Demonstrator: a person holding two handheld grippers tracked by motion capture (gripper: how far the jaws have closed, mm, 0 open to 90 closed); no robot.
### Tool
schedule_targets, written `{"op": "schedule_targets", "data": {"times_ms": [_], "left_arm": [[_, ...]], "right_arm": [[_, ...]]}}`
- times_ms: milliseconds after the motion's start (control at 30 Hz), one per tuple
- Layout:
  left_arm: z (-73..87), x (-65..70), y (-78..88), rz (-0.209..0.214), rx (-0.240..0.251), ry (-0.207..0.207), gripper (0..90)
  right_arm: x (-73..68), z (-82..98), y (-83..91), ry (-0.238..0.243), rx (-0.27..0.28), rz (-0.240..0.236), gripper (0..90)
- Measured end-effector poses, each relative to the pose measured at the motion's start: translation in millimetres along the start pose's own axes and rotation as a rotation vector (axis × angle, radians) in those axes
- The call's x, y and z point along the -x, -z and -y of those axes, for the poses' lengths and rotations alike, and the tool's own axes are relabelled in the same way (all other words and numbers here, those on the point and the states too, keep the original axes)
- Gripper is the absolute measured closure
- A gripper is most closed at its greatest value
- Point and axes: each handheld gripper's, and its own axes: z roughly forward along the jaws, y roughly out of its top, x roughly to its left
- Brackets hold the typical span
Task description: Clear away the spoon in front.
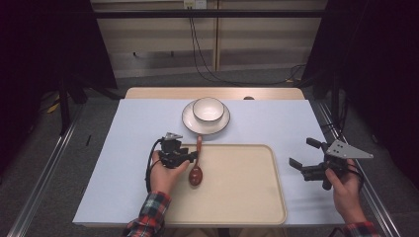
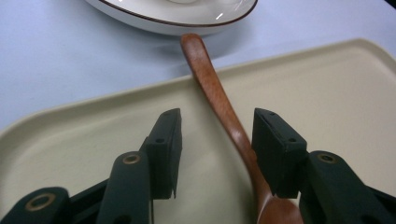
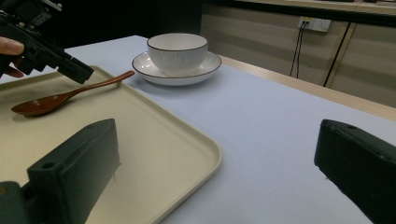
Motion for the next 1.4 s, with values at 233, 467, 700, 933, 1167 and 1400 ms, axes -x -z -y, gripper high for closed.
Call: {"op": "schedule_targets", "data": {"times_ms": [233,467,700,933,1167,1400], "left_arm": [[-1.2,6.3,-11.3,-0.017,-0.01,0.027,55.5],[-0.9,12.9,-12.1,-0.032,-0.056,0.016,67.4],[3.1,10.6,-5.9,-0.015,-0.09,0.064,79.0],[10.8,7.5,4.1,-0.002,-0.105,0.096,80.0],[21.1,4.4,17.3,-0.018,-0.102,0.137,80.2],[32.8,7.4,31.0,-0.028,-0.106,0.169,82.2]], "right_arm": [[0.7,-0.1,1.6,0.005,-0.004,-0.007,0.0],[0.1,0.1,1.8,0.005,-0.004,-0.01,0.0],[1.4,-0.5,3.2,0.01,-0.008,-0.017,0.0],[0.6,-0.3,2.4,0.008,-0.008,-0.025,0.0],[-0.1,-1.0,1.9,0.008,-0.003,-0.015,0.0],[-0.9,-2.7,1.2,0.011,0.002,-0.03,0.0]]}}
